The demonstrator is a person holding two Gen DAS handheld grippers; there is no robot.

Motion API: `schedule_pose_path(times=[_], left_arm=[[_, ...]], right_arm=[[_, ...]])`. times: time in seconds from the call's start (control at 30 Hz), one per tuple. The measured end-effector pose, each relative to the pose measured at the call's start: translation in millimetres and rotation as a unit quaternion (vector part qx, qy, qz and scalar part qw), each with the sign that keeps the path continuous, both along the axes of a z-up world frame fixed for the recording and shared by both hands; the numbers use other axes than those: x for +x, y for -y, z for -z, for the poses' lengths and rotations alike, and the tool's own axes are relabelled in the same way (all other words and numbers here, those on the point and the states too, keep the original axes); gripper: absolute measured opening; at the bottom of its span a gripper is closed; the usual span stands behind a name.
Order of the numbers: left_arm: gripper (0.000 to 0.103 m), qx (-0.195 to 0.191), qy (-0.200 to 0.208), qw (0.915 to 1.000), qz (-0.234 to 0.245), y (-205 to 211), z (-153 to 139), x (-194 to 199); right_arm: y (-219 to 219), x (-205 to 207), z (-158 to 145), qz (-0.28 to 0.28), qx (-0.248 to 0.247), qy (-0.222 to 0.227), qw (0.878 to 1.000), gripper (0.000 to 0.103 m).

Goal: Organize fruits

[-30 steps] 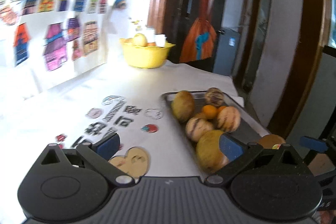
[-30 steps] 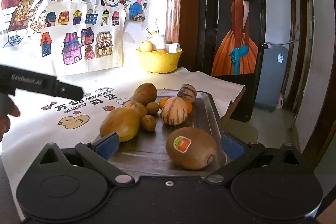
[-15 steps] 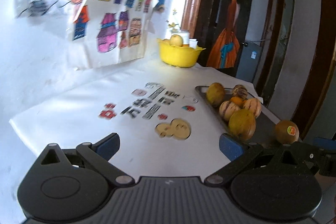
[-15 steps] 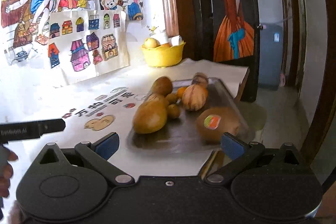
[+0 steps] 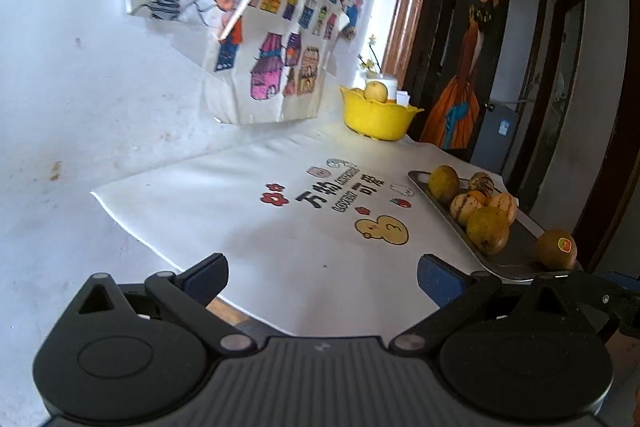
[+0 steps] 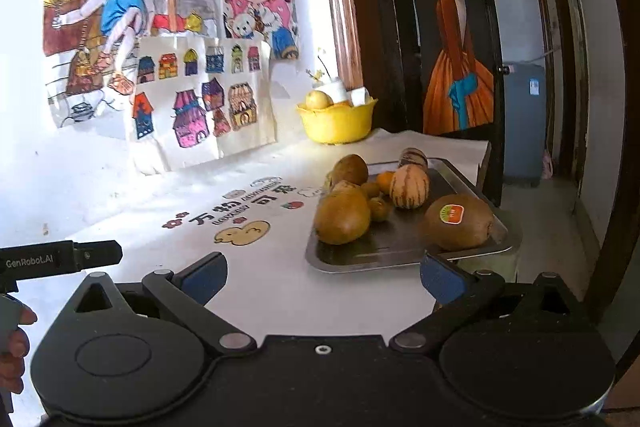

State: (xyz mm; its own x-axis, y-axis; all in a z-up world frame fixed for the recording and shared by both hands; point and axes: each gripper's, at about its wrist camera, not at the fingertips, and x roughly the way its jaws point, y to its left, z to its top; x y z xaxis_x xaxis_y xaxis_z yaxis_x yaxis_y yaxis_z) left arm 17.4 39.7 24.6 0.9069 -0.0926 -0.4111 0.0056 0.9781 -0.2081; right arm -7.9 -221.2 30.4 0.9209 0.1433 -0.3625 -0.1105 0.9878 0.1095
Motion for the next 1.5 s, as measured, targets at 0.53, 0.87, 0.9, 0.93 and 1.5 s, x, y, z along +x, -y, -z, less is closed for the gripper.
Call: schedule_pose_path(times=[0.53, 0.87, 0.9, 0.93, 1.5], left_arm=[[0.102, 0.002, 0.009, 1.0000, 0.002, -9.5, 19.9, -15.1], [0.102, -0.009, 0.006, 0.9999, -0.004, -16.3, 26.1, -15.6], [0.102, -0.008, 0.006, 0.9999, -0.004, -16.9, 26.4, -15.6], [0.102, -0.007, 0.006, 0.9999, -0.006, -17.4, 26.6, -15.9], [0.102, 0.005, 0.034, 0.9994, -0.004, -17.1, 25.9, -24.0]], right_arm=[[-18.3, -18.8, 13.1, 0.019, -0.011, 0.015, 1.000, 0.102], [-23.0, -17.0, 12.4, 0.024, -0.015, 0.019, 0.999, 0.102], [-23.4, -17.2, 12.4, 0.024, -0.014, 0.020, 0.999, 0.102], [-23.9, -17.7, 12.5, 0.024, -0.014, 0.021, 0.999, 0.102], [-34.0, -22.1, 17.3, 0.021, -0.028, 0.025, 0.999, 0.102]])
